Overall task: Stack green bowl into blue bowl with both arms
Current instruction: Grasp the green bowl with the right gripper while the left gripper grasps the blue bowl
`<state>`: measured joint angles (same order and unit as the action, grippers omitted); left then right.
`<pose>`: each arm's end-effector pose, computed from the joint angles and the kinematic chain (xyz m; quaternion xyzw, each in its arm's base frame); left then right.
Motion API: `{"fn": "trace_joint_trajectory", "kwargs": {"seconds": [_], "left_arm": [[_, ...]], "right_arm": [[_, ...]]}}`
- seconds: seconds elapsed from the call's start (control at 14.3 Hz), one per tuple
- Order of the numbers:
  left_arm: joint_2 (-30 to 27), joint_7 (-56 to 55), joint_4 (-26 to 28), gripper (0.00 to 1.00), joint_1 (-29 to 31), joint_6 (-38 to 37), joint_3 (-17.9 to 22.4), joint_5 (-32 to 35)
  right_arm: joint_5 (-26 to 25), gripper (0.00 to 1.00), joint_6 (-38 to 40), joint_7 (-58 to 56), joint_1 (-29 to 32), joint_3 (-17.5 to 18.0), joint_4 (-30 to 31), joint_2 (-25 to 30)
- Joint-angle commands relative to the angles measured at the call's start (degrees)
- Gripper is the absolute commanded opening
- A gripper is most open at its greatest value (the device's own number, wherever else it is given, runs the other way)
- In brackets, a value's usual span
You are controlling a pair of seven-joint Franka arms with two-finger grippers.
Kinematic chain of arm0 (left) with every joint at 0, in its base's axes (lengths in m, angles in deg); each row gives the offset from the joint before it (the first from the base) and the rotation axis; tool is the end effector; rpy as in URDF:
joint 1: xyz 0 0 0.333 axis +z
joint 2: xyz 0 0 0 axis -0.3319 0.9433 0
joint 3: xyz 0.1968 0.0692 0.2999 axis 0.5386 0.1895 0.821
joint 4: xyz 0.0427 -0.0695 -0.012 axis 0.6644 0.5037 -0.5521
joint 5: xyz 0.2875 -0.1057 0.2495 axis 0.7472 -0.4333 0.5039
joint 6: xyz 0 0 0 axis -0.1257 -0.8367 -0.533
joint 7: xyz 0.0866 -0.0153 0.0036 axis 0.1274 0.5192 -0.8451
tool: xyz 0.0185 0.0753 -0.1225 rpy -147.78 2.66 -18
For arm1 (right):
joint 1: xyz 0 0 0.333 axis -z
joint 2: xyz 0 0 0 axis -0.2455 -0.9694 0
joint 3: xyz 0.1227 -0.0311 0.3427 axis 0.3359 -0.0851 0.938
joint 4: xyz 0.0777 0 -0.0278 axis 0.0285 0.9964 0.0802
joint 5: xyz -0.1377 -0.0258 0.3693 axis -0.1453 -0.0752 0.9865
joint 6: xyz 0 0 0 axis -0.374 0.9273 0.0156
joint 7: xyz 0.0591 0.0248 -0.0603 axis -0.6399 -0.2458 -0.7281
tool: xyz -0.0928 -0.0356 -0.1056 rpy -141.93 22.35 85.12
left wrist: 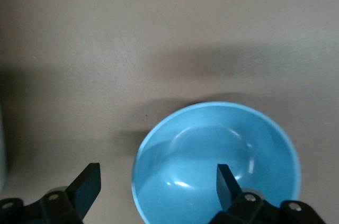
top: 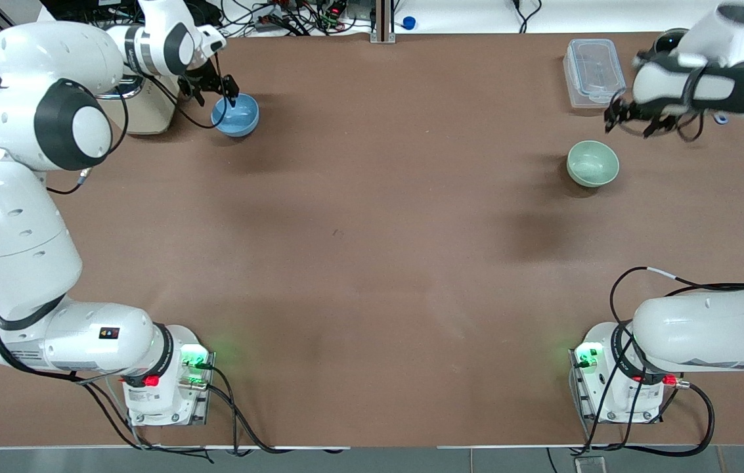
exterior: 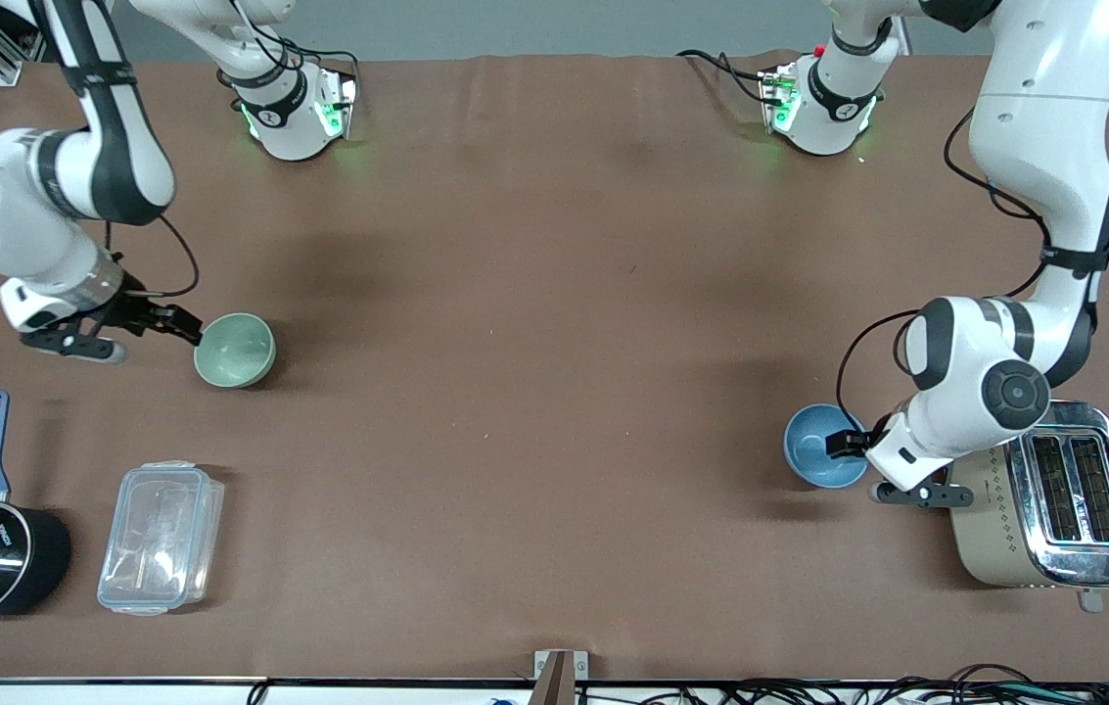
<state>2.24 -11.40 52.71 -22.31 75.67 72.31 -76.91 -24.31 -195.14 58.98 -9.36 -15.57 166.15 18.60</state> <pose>0.7097 -0.0679 0.2289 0.9994 -0.0342 -0.0056 0.0091 0.4962 -0.0616 0.3131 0.9954 -0.0930 0.0232 0.0036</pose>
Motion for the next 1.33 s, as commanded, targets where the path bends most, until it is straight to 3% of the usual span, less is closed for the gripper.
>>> {"fn": "trace_joint_trajectory", "kwargs": {"seconds": [0.0,0.07,0.28,0.35,0.49,0.56,0.84,0.91,1.12,1.26], "left_arm": [[0.1,1.0,0.8,0.67,0.5,0.1,0.0,1.5],[0.2,1.4,1.0,0.56,0.7,0.2,-0.1,2.5],[0.6,2.9,0.8,0.10,1.0,0.1,-0.2,2.8],[0.6,2.7,0.8,0.02,0.8,0.1,-0.2,2.8],[0.2,2.5,0.3,0.00,0.6,-0.4,-1.4,2.1],[0.0,1.6,0.1,0.00,0.0,-0.4,-3.9,2.0],[0.3,-10.1,-6.3,0.00,-2.0,-4.5,-14.0,1.6],[0.3,-13.5,-7.2,0.00,-4.1,-4.5,-14.5,1.7],[2.2,-21.9,-8.5,0.00,-13.3,-4.3,-14.5,1.6],[5.6,-30.1,-10.9,0.00,-19.1,-3.2,-14.4,2.0]], "right_arm": [[-0.8,1.00,-9.8,-0.5,2.4,0.6,5.1,-3.1],[-0.7,1.00,-12.4,-0.5,2.4,0.6,6.6,-3.7],[-0.8,1.00,-15.2,-0.5,3.1,0.6,7.4,-7.3],[-0.8,1.00,-16.3,-0.4,3.8,0.7,7.2,-9.3],[-0.7,0.99,-17.4,-0.4,3.9,0.8,7.2,-10.3],[-0.7,0.93,-17.5,-0.4,4.0,0.8,7.2,-10.6],[-0.7,0.11,-17.6,-0.1,3.5,1.0,7.1,-10.8],[-0.7,0.02,-17.4,0.2,3.5,1.0,6.9,-10.7],[-0.6,0.00,-17.3,-0.2,3.6,1.1,6.7,-10.3],[-0.6,0.00,-12.8,-0.2,3.4,1.5,4.6,-8.3]]}}
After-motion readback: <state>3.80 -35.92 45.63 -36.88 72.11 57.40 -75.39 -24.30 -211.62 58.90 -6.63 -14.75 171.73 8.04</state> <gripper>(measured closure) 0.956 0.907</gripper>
